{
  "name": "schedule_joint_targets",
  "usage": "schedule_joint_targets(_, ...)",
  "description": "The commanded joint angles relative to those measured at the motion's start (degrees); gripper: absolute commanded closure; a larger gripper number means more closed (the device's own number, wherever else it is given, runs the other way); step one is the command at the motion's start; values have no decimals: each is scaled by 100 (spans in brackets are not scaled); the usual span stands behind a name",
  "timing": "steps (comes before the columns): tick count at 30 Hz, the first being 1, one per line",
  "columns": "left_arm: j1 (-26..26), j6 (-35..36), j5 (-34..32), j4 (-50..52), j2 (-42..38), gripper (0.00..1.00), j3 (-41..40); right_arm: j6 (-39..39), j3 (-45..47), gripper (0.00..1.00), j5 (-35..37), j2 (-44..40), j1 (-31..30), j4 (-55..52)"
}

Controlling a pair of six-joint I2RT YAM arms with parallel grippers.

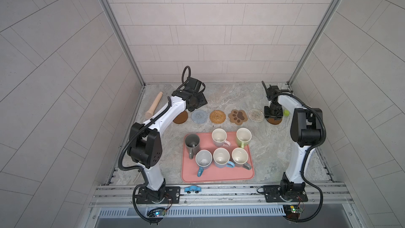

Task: Place cups on coasters
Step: Move the coaster to the top-right of the table.

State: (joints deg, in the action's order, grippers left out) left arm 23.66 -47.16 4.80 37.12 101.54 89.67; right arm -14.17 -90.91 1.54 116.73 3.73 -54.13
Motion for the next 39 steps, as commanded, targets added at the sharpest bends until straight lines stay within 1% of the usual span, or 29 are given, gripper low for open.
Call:
schedule_joint_targets(1, 34, -91, -119, 31, -196, 32, 42, 248, -165, 50, 349, 181, -56, -269)
schedule_joint_targets(20, 33, -102, -102, 8, -130, 32, 77, 615, -57, 51, 803, 254, -147, -337)
schedule_joint_targets(34, 33, -121, -127, 14, -156, 32, 51, 671, 25, 51, 817, 343, -206, -313)
schedule_joint_targets(39, 33, -118, -120, 7, -154, 32, 60, 610, 47, 51, 922, 368, -203, -277)
